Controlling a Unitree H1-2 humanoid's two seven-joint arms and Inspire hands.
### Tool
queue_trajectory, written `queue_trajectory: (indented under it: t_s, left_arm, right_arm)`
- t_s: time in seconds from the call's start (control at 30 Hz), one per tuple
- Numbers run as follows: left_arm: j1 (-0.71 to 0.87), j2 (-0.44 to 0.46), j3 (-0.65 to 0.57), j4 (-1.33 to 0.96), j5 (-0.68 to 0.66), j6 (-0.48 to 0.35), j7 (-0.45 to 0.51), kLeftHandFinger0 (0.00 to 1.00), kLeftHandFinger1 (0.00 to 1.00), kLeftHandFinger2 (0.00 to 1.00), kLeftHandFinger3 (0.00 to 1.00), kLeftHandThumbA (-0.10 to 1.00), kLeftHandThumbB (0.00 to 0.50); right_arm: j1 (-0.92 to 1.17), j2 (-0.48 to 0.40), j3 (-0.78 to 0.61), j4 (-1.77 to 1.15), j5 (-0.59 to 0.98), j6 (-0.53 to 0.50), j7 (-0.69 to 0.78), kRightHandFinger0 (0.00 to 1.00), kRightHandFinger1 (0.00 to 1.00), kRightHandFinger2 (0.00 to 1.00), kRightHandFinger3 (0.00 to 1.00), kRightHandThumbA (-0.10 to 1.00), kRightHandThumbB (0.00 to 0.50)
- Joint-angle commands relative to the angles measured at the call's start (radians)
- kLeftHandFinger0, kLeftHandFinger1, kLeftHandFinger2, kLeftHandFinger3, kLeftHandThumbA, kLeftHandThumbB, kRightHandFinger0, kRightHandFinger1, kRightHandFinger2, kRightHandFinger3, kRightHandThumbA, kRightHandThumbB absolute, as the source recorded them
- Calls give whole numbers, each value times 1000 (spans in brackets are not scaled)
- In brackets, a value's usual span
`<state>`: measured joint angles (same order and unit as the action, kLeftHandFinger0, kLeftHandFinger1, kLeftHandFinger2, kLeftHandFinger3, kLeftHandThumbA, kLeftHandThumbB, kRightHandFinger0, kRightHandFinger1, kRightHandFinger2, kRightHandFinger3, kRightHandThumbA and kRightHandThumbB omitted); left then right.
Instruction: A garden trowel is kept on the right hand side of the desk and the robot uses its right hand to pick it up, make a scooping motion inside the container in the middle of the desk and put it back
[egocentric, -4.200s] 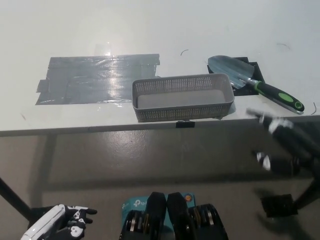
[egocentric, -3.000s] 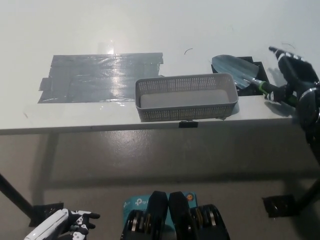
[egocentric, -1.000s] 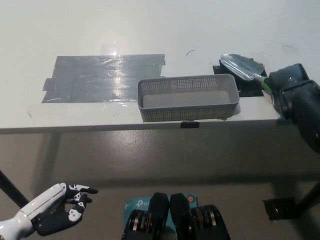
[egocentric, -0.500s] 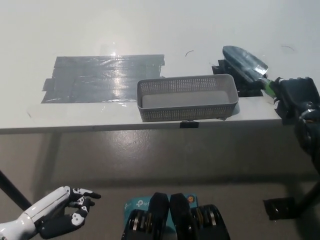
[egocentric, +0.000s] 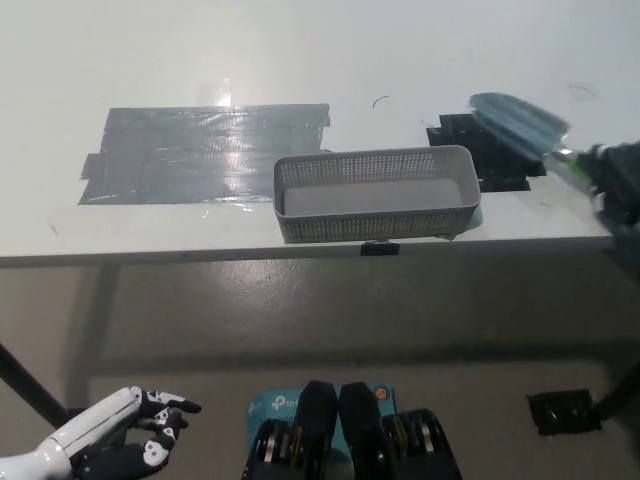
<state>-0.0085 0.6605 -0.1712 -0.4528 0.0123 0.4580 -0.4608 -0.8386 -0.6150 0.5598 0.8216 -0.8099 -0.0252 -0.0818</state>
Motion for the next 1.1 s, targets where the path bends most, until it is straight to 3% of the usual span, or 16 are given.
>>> queue_trajectory:
  t_s: [0.0,0.33,0.37,0.5,0.6,0.63,0.7,1.0,1.07]
  left_arm:
    - [4,27,11,-20,24,12,-24,784,784,807,913,1000,364]
    - [7,20,18,-11,34,12,-30,765,779,800,912,1000,355]
    - [7,20,18,-8,32,12,-32,766,779,801,913,1000,359]
    - [5,23,20,-5,35,12,-34,762,780,802,915,1000,361]
    - [5,17,21,-2,33,12,-33,753,778,800,920,1000,357]
    - [5,17,22,-1,32,12,-36,755,781,802,923,1000,357]
    - [5,16,23,-1,34,12,-36,758,780,800,922,1000,355]
    - [-16,15,27,0,41,12,-51,755,787,807,921,1000,373]
    - [-19,15,27,-3,42,12,-55,757,786,810,921,1000,383]
  right_arm:
    - [-101,-102,-32,-93,1,-75,66,0,77,321,71,-100,0]
    - [-137,-172,-68,-207,-8,-153,107,0,36,355,5,-100,18]
    - [-130,-187,-70,-231,-11,-199,82,0,27,347,20,-100,65]
    - [-103,-193,-76,-302,-18,-215,96,0,12,332,39,-100,52]
    - [-92,-202,-71,-346,-21,-248,124,0,8,342,45,-100,114]
    - [-87,-205,-70,-366,-17,-255,148,0,9,345,47,-100,113]
    - [-84,-206,-66,-385,-13,-263,186,0,86,423,82,-100,5]
    - [-89,-200,-42,-379,-81,-329,190,0,54,395,122,-100,0]
    - [-108,-212,12,-322,-171,-413,106,0,33,378,135,-100,8]
